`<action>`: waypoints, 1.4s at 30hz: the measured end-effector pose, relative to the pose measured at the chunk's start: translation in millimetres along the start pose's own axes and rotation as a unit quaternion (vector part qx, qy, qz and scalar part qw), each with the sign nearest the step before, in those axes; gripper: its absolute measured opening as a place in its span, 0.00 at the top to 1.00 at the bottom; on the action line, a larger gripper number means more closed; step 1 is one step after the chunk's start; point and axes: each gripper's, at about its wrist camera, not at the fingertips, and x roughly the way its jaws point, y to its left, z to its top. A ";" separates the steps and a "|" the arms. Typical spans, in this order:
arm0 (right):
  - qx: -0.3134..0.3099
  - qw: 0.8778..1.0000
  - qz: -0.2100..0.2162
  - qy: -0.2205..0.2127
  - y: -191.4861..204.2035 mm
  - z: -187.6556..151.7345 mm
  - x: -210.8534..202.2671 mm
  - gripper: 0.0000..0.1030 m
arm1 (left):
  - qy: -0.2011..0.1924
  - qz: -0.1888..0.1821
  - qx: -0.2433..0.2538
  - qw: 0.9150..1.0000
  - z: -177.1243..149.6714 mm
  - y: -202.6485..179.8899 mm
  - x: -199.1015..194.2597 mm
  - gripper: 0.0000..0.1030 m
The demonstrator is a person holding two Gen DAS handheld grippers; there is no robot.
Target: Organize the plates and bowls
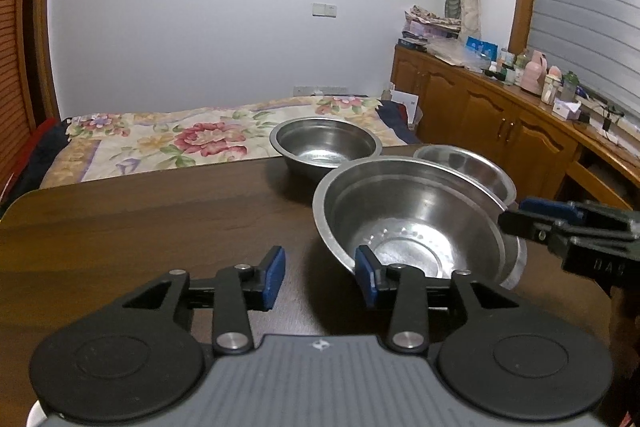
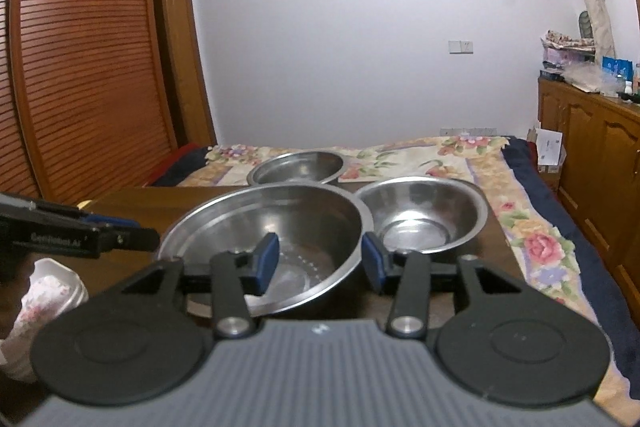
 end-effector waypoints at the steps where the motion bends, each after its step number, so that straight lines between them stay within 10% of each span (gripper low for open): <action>1: 0.001 1.000 0.001 0.002 -0.2 -0.7 1.0 0.54 | 0.000 -0.002 -0.004 1.000 0.9 0.9 1.9 0.58; 42: 0.051 0.997 0.034 0.051 -2.8 -3.7 28.2 0.59 | 0.023 -0.023 -0.026 0.999 4.6 -2.8 27.4 0.74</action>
